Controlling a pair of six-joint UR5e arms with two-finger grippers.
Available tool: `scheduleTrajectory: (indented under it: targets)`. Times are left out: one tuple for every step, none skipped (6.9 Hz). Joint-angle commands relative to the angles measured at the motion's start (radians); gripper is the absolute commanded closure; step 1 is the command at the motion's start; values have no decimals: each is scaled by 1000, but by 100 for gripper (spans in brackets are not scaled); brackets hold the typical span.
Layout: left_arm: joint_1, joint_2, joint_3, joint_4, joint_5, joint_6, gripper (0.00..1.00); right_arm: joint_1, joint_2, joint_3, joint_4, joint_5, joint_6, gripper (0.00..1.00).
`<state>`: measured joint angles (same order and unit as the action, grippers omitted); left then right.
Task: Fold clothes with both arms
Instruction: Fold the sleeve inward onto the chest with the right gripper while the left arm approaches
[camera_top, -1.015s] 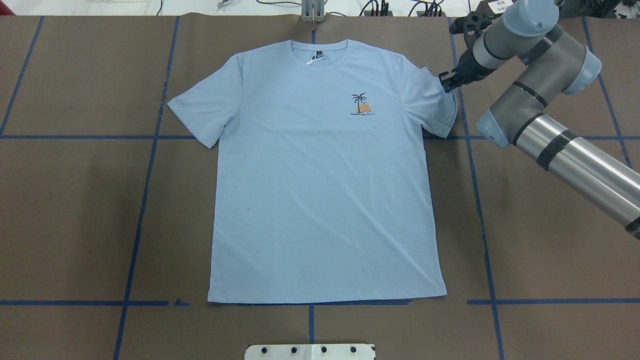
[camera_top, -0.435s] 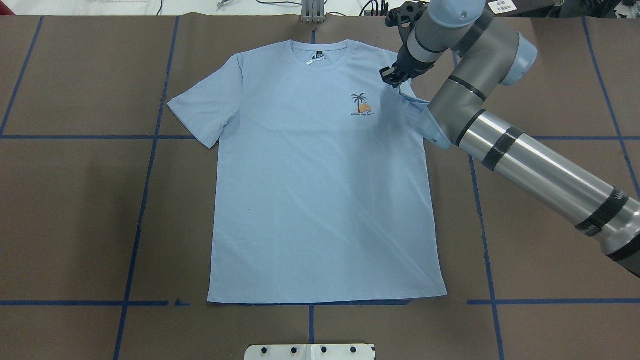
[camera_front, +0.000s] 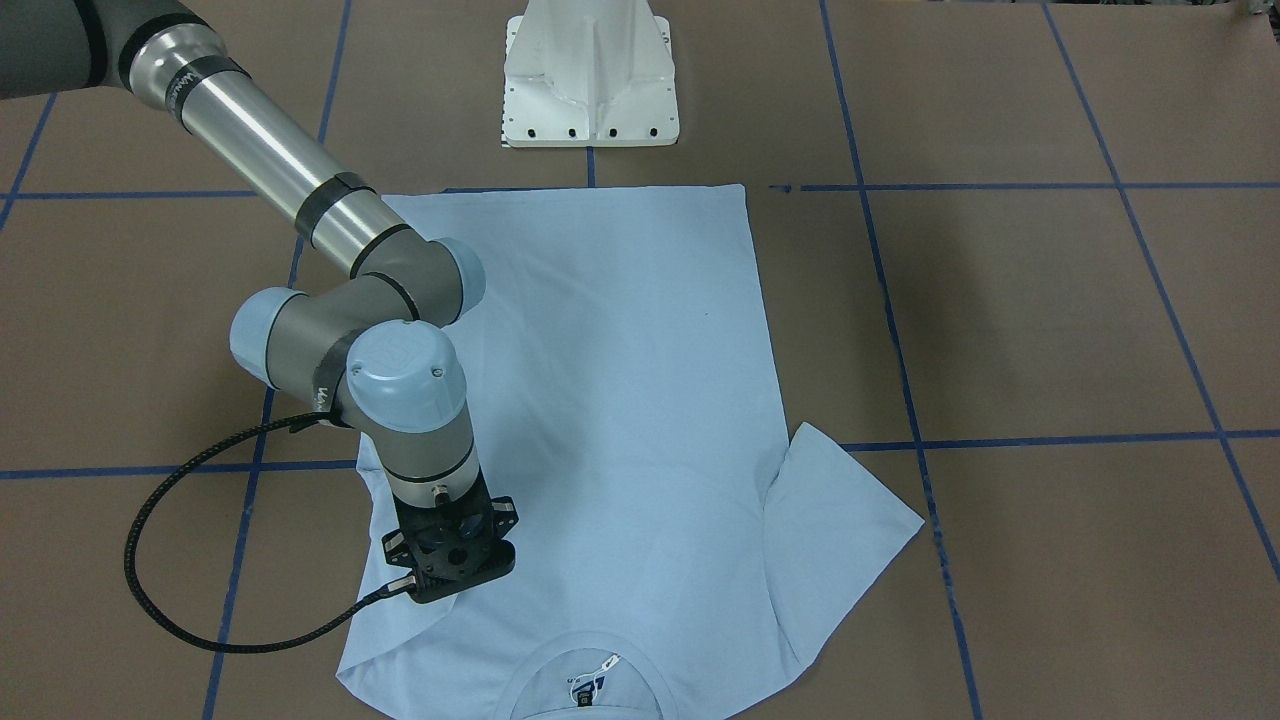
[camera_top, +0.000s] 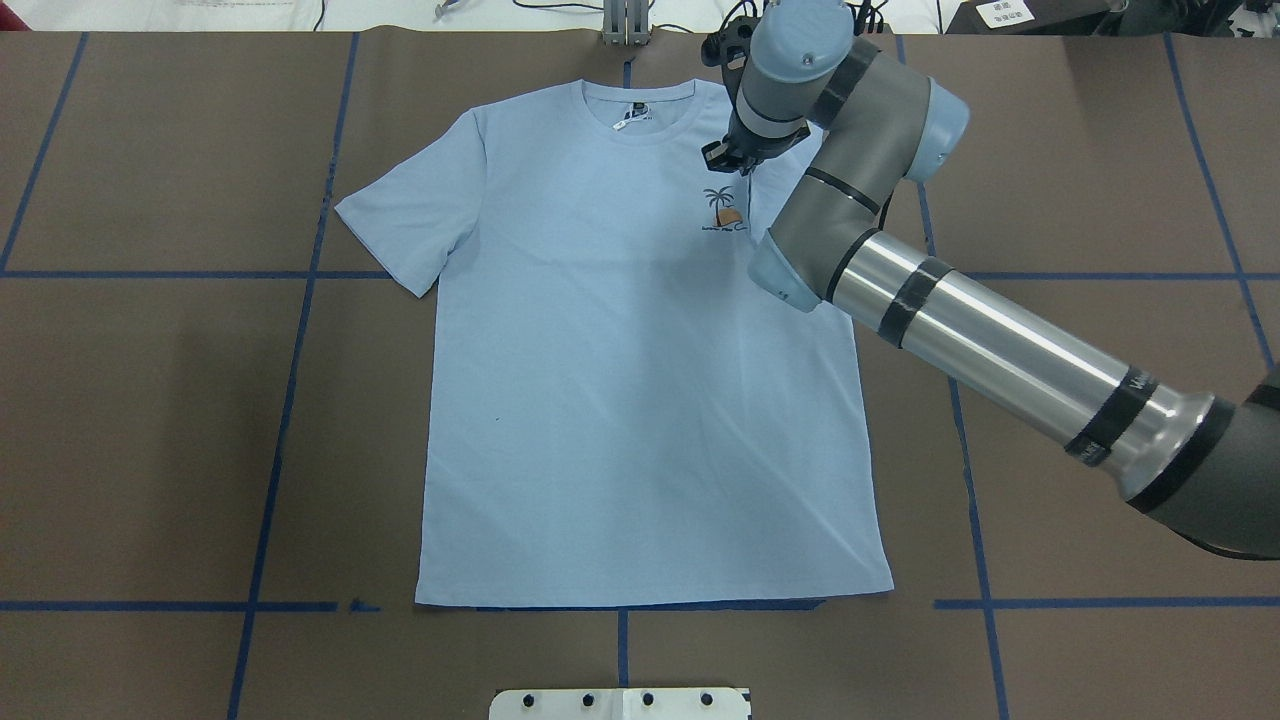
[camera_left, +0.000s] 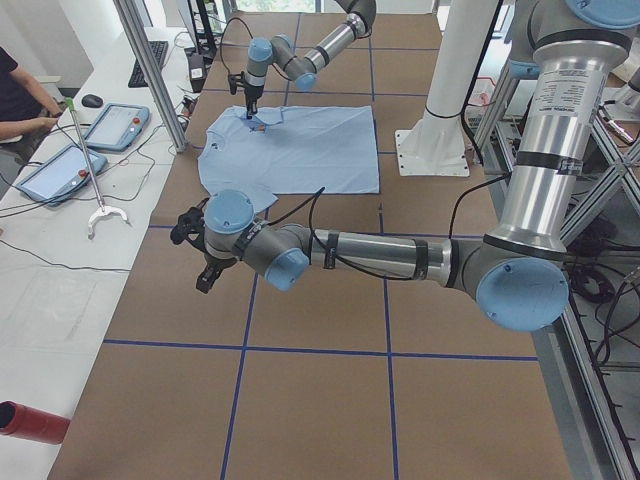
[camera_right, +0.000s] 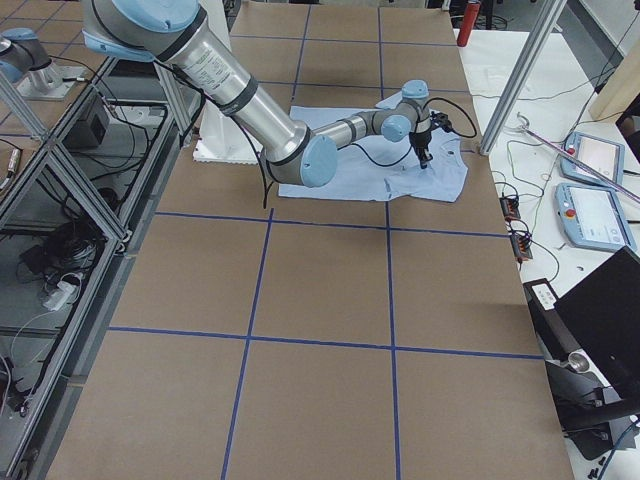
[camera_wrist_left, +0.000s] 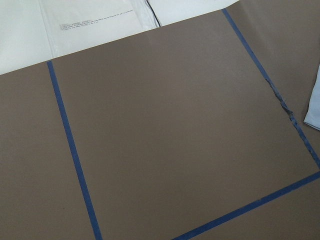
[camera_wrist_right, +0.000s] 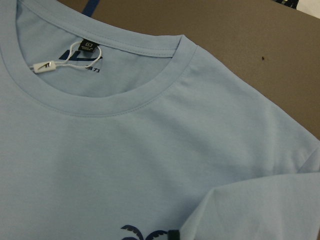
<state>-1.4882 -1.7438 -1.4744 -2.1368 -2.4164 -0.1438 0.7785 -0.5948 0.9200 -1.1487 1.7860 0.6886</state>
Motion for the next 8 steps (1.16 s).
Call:
scheduleTrajectory:
  targets:
    - [0, -5, -4, 0, 0, -3, 1, -7, 19, -26, 1, -19, 37, 1]
    - [0, -11, -4, 0, 0, -32, 1, -5, 21, -26, 1, -19, 39, 0]
    - [2, -31, -1, 0, 6, -60, 1, -5, 33, -24, -3, -13, 95, 0]
    - [28, -58, -1, 2, 14, -129, 1, -5, 33, -17, -8, 21, 127, 0]
    - [92, -94, 3, 2, 58, -213, 1, 8, 33, 11, -38, 73, 127, 0]
    - [167, -138, 0, 2, 162, -347, 1, 42, 29, 60, -143, 160, 124, 0]
    - [265, -188, 5, 0, 227, -493, 1, 82, 6, 133, -246, 252, 117, 0]
    - [335, -207, 3, -49, 311, -616, 1, 109, -32, 228, -352, 303, 114, 0]
